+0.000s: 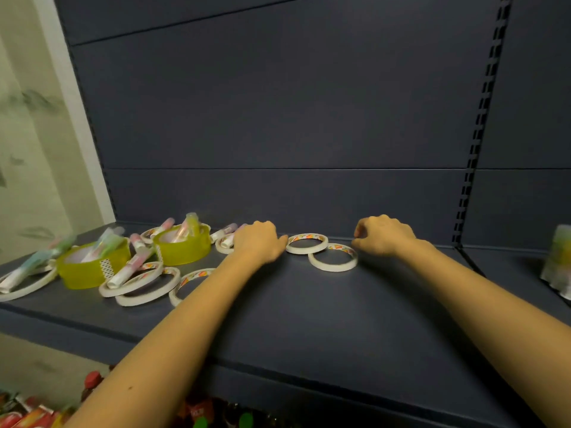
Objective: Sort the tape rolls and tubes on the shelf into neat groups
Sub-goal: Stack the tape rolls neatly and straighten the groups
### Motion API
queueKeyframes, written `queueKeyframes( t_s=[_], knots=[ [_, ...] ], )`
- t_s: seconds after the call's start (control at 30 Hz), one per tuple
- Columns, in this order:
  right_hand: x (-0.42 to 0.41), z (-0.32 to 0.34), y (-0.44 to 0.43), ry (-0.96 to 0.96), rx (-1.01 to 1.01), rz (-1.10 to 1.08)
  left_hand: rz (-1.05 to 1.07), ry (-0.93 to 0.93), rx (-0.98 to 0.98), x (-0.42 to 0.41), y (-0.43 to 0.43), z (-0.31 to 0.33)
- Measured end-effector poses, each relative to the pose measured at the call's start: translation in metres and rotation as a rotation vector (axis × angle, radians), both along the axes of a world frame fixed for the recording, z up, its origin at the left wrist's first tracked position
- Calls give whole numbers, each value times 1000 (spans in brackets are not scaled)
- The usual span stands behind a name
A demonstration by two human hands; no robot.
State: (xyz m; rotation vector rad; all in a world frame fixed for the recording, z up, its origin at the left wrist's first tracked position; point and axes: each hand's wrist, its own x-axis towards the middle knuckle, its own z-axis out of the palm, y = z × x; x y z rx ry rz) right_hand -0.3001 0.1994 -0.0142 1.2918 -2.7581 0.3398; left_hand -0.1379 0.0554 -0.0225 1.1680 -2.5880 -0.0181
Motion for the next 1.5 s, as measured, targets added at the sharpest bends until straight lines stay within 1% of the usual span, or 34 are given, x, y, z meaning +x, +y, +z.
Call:
queueKeyframes(
  t_s=[0.1,0.2,0.27,0.4,0.53,0.6,0.7,0.83,1.0,1.13,1.33,1.5],
  knots=[
    [-9,-4,-1,38,26,3,18,-125,95,-28,-16,-6],
    [-16,-6,1,39,65,-15,18,-169,195,-45,-27,-11],
    [-19,-5,3,38,100,-44,-6,-182,217,-50,-34,-10],
    [-21,-7,-2,-10,131,-99,-51,-168,183,-48,-49,1],
    [-14,-10,-15,-98,214,-145,-98,-114,116,-35,-60,15],
    [-8,-11,-20,-95,253,-161,-130,-81,111,-28,-64,21],
    [3,-9,-22,-75,255,-188,-182,-44,103,-20,-63,28],
    [21,4,-5,-17,188,-255,-283,-25,71,-16,-54,32],
    [41,9,50,70,21,-393,-421,9,28,-24,-28,33],
    [56,13,110,147,-56,-532,-553,66,9,-38,15,34],
    [70,12,214,194,-86,-717,-752,75,0,-67,106,40],
    [71,10,303,221,-70,-816,-891,71,-9,-89,192,35]
  ],
)
